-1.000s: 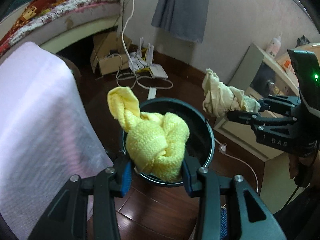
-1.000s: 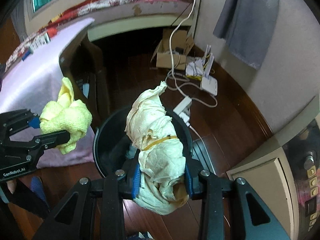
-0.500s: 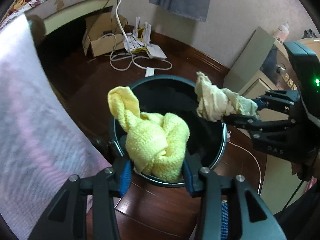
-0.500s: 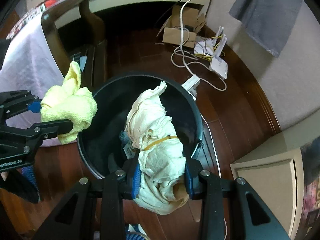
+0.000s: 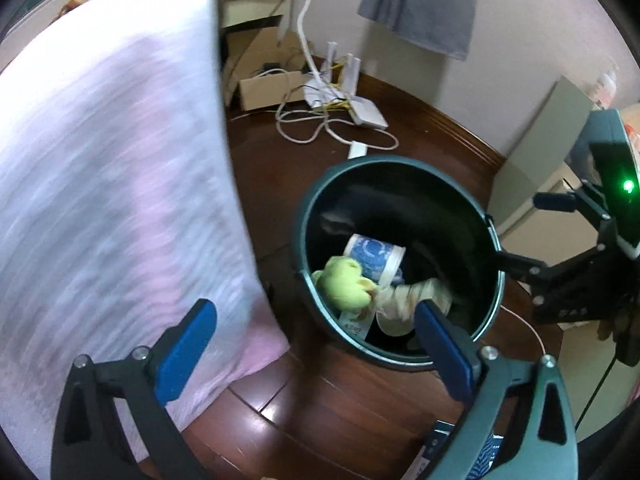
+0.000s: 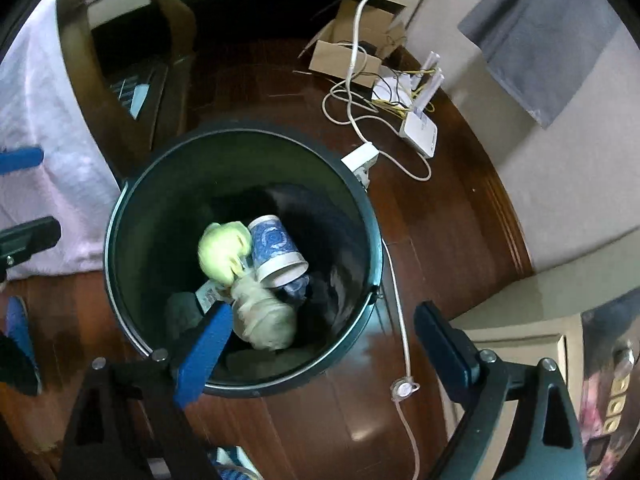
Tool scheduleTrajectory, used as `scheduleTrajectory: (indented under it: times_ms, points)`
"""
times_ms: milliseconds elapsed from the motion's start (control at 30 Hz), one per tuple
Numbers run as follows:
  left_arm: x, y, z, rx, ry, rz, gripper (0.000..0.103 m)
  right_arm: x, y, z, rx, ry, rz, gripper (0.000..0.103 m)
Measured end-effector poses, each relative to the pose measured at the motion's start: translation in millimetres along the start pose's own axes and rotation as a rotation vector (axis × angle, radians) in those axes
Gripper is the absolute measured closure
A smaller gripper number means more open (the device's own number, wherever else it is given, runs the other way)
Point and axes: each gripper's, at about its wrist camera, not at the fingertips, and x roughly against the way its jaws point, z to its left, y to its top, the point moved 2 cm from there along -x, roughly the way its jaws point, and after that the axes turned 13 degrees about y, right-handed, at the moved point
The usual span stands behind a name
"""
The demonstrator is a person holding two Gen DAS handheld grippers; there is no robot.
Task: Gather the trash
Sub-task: 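Open both grippers to drop the cloth and tissue into the bin, then move both grippers back toward the remaining trash on the bed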
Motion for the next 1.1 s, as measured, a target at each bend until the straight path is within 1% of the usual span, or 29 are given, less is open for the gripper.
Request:
scheduleTrajectory:
  times_ms: [33, 300, 400, 533, 667, 833, 967, 1100]
  points:
    - [3, -1, 2, 0.005, 0.006, -0.003, 0.003, 2, 0, -1, -0.011, -0.001, 0.000, 0.001]
    - [36, -5, 13, 0.018, 0.052, -0.048, 0.001, 35, 5, 15, -0.015, 0.006, -0.070, 0.000]
    - [60, -7, 18, 0.012, 0.087, -0.093, 0.001, 57, 10, 23, -0.009, 0.013, -0.113, 0.000]
    - [91, -4, 29, 0.027, 0.088, -0.148, 0.001, 81, 17, 33, -0.019, 0.030, -0.170, 0.000]
    - [114, -1, 46, 0.060, 0.108, -0.188, 0.001, 109, 27, 58, -0.003, 0.058, -0.238, 0.000]
    - [137, 0, 84, 0.143, 0.143, -0.231, 0.001, 130, 44, 94, 0.054, 0.100, -0.314, 0.000]
    - [145, -3, 128, 0.221, 0.190, -0.244, 0.001, 140, 64, 124, 0.102, 0.153, -0.371, 0.000]
    - [147, -10, 178, 0.295, 0.243, -0.250, 0.001, 147, 90, 158, 0.136, 0.227, -0.431, 0.000]
